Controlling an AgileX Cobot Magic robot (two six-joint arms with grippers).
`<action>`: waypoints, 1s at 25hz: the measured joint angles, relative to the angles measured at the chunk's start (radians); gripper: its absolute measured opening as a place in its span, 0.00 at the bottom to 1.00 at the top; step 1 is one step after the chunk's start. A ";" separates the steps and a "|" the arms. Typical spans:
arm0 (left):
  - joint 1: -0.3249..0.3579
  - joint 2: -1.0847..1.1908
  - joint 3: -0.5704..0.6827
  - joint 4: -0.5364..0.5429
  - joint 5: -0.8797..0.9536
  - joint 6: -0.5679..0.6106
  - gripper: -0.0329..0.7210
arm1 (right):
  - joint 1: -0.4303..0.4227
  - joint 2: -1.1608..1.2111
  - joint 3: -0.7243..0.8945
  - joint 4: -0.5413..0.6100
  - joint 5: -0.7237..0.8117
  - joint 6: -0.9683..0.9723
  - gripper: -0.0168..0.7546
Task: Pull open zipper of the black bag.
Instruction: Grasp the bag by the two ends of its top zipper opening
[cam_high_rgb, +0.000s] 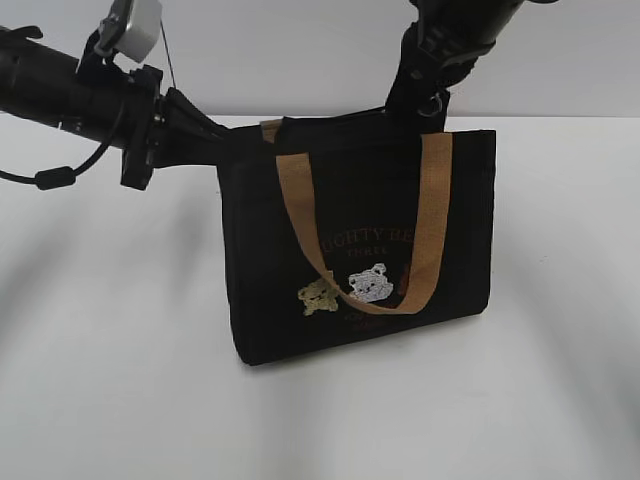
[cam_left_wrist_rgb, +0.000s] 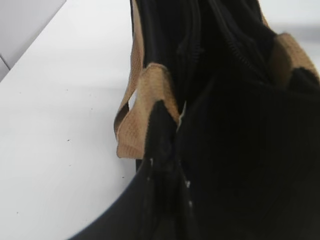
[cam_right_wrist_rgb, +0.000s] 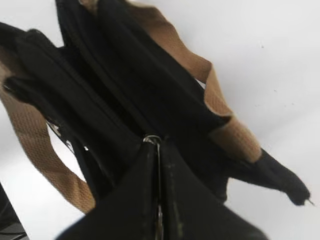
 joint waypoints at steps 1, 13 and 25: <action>0.001 0.000 0.000 0.000 0.000 0.000 0.11 | 0.000 0.000 -0.002 -0.019 0.002 0.007 0.01; 0.003 0.000 0.000 0.000 -0.003 0.000 0.11 | -0.106 -0.002 -0.007 -0.063 0.004 0.052 0.01; 0.004 0.000 0.000 0.000 -0.013 -0.079 0.23 | -0.111 -0.005 -0.008 -0.016 0.003 0.052 0.23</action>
